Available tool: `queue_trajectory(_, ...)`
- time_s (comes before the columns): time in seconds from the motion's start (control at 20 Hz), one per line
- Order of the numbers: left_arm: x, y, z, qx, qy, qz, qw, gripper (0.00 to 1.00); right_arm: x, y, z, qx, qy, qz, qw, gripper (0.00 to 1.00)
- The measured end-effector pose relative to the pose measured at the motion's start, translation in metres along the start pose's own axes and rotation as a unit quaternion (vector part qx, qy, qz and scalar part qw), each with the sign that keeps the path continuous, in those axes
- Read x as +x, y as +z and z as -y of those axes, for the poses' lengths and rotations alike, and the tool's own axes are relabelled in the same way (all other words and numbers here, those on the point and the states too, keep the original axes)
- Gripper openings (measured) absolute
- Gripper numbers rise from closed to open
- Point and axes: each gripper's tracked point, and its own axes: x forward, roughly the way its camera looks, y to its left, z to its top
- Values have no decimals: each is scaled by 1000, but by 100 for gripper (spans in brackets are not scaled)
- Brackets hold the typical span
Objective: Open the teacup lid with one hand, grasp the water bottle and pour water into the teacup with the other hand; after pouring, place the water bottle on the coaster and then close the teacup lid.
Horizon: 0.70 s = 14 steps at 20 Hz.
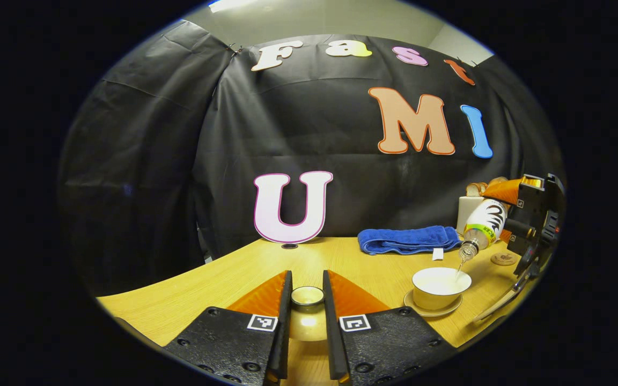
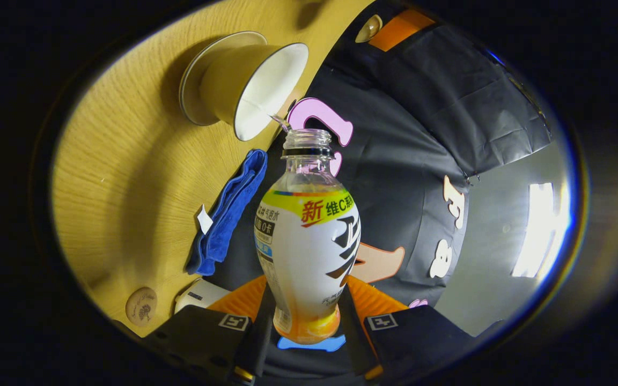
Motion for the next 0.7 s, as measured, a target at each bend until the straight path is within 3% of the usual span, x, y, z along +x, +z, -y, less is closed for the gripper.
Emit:
queue_trajectory(0.4, 0, 0, 0, 0, 0, -1, 1000, 27, -1, 3, 3, -8, 0, 6, 1000, 65)
queue_trajectory(0.7, 0, 0, 0, 0, -1, 0, 1000, 28, -8, 6, -26, 82, 67, -4, 994, 66)
